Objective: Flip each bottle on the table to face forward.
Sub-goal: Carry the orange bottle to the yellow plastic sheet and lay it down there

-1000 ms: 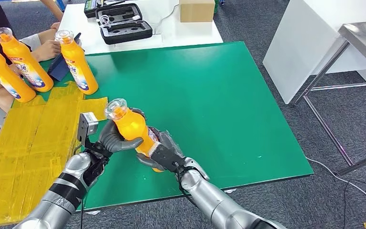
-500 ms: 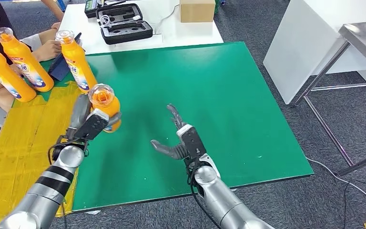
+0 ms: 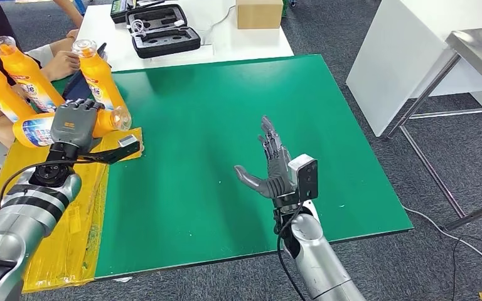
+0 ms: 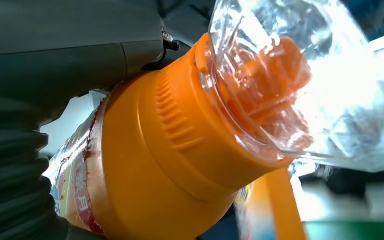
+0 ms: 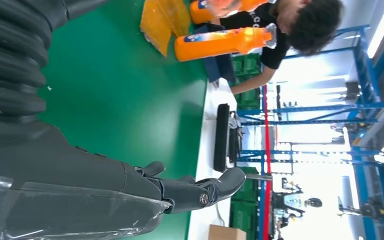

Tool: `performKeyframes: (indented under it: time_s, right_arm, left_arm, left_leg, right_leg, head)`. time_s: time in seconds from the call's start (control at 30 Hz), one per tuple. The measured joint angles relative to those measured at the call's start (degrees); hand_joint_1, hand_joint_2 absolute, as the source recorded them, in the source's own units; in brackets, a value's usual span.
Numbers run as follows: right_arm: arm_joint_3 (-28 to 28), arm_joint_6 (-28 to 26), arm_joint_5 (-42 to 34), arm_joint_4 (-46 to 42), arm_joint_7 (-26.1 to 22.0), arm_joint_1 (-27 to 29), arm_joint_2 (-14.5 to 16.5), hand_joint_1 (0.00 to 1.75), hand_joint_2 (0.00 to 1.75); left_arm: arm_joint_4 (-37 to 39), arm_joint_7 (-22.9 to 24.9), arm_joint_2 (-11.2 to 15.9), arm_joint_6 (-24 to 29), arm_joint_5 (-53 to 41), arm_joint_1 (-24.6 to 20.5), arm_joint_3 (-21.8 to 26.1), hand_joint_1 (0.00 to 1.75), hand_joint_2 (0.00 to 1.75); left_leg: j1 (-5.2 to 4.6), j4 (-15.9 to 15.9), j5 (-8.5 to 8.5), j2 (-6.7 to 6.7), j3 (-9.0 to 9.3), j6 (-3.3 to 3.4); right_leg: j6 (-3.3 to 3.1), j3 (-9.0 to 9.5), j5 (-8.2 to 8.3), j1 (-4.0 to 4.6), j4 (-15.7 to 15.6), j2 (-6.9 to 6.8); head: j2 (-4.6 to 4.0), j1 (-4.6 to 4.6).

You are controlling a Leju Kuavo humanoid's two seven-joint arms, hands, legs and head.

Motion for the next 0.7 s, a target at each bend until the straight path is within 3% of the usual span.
performKeyframes:
  time_s: [0.3, 0.43, 0.47, 0.57, 0.6, 0.7]
  right_arm:
    - [-5.20, -1.78, -0.01, -8.93, 2.38, 4.95, -1.81, 0.00, 1.75]
    - [-7.37, -2.41, 0.67, -11.84, 2.98, 6.52, -1.95, 0.00, 1.75]
    - [-7.72, -2.42, 0.73, -12.28, 3.07, 6.76, -1.97, 0.00, 1.75]
    - [-8.56, -2.42, 1.09, -13.06, 3.50, 7.19, -1.98, 0.00, 1.75]
    - [-8.76, -2.40, 1.28, -13.14, 3.67, 7.28, -1.97, 0.00, 1.75]
    - [-9.05, -2.32, 1.84, -13.19, 3.94, 7.43, -1.93, 0.00, 1.75]
  left_arm:
    - [7.85, 0.64, 0.90, -14.22, -4.36, -1.06, -3.60, 1.75, 1.75]
    - [9.13, 0.73, 0.41, -17.03, -2.95, -0.19, -3.71, 1.75, 1.75]
    - [9.33, 0.63, 0.25, -17.37, -2.60, -0.02, -3.70, 1.42, 1.75]
    - [9.84, 0.23, -0.32, -18.34, -1.04, 0.56, -3.43, 0.11, 1.75]
    - [9.96, 0.23, -0.58, -18.32, -0.52, 0.86, -3.23, 0.00, 1.75]
    - [10.13, 0.43, -1.37, -16.73, 1.22, 1.83, -2.10, 0.00, 1.75]
  left_leg:
    - [-0.01, 0.00, -0.01, 0.00, -0.02, 0.00]
    - [-0.01, 0.00, -0.01, 0.02, -0.03, 0.00]
    - [-0.01, 0.00, -0.01, 0.02, -0.03, 0.00]
    - [-0.01, 0.00, -0.01, 0.02, -0.02, 0.00]
    - [-0.01, 0.00, -0.01, 0.02, -0.02, 0.00]
    - [-0.01, 0.00, -0.01, 0.02, -0.03, 0.00]
  right_leg:
    - [0.00, -0.02, 0.00, -0.02, -0.01, 0.00]
    - [0.00, -0.02, 0.00, -0.01, -0.01, 0.01]
    - [0.00, -0.02, 0.00, -0.01, -0.01, 0.01]
    - [0.00, -0.01, 0.00, -0.01, -0.01, 0.01]
    - [0.00, -0.01, 0.00, -0.01, -0.01, 0.01]
    - [0.01, -0.01, 0.01, -0.01, -0.01, 0.01]
  head:
    - [0.00, 0.01]
    - [0.00, 0.01]
    - [0.00, 0.01]
    - [0.00, 0.01]
    - [0.00, 0.02]
    - [0.00, 0.01]
